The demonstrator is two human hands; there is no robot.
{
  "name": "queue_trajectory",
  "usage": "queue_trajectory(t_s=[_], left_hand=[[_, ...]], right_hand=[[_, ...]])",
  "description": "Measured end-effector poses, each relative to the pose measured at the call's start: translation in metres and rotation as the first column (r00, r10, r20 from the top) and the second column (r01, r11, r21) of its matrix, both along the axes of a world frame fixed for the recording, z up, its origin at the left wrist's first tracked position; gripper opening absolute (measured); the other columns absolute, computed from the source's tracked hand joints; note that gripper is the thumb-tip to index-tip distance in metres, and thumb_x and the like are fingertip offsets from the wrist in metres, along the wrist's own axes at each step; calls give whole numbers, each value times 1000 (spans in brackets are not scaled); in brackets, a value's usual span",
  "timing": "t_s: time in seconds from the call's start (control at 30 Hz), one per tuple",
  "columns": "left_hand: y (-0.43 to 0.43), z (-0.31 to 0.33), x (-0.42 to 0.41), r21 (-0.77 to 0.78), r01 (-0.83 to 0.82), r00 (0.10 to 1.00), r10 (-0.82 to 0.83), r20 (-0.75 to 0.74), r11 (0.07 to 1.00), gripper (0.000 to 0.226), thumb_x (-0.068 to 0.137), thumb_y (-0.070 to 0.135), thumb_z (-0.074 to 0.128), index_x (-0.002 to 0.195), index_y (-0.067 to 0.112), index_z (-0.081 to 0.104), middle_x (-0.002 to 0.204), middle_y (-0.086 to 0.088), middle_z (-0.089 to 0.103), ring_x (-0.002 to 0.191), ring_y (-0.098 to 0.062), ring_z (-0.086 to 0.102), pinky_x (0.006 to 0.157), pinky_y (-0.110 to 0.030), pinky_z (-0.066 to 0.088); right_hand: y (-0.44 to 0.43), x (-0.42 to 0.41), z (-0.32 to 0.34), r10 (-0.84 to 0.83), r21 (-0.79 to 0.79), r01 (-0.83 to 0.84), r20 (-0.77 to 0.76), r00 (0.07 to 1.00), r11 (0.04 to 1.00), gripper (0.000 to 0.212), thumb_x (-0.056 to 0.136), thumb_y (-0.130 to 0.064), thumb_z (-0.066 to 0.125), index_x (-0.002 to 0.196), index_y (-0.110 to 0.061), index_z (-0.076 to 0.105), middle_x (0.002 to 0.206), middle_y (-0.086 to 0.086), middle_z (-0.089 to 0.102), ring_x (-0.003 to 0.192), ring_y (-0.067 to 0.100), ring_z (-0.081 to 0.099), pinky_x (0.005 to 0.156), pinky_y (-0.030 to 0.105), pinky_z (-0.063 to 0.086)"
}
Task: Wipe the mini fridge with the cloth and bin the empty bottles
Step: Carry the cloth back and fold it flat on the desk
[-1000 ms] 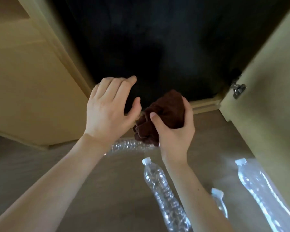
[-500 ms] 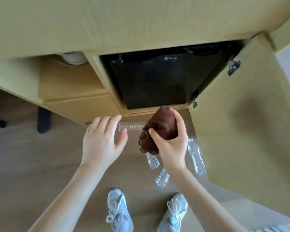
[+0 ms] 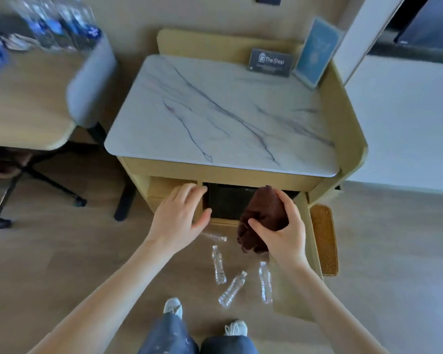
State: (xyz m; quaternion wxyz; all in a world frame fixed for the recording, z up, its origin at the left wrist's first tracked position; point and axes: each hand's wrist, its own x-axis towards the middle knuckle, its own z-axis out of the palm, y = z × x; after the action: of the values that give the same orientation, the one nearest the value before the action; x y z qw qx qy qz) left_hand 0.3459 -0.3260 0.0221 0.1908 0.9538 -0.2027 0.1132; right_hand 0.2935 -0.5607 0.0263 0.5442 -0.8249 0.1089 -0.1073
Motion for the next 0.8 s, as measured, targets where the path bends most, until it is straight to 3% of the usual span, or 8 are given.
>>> queue_trajectory(t_s=[0.1,0.2,0.37,0.5,0.8], left_hand=[[1,33,-9,-6,2,998,-2,60,1000,46,93,42,49,126,11,59,119,-3,61,101,-21,62,74,-30,53],[2,41,-23,-26,-10,996,12,88,1000,46,92,43,47,124,12,60,116,-1,62,99,-20,61,73,-29,52],[3,7,-66,42,-28,999,30,-38,999,46,91,45,49,122,13,62,112,1,64,96,-18,63,69,-27,53],[9,-1,-82,20,-127,986,129,-104,992,45,91,46,51,123,15,62,112,4,64,96,-14,62,73,-25,52],[68,11,-84,-5,-394,915,391,-98,919,46,91,48,45,118,15,63,105,5,65,90,-15,62,70,-25,51]], right_hand=[[-3,-7,28,16,-21,-15,46,999,1000,76,71,-16,89,128,-49,51,125,-17,57,114,-10,51,91,5,41],[1,-19,31,24,-19,-24,46,999,1000,76,71,-18,88,133,-44,52,127,-15,57,115,-7,51,94,15,43],[15,-49,-2,-14,84,18,-47,999,996,77,70,-13,89,131,-45,54,125,-20,60,116,3,56,102,40,51],[15,-49,-14,19,80,-12,-94,995,997,78,68,-15,90,125,-54,54,114,-33,59,107,-11,55,96,43,55],[66,3,3,236,141,-224,-78,969,964,78,69,-17,90,129,-51,53,124,-15,61,115,11,59,85,53,59]])
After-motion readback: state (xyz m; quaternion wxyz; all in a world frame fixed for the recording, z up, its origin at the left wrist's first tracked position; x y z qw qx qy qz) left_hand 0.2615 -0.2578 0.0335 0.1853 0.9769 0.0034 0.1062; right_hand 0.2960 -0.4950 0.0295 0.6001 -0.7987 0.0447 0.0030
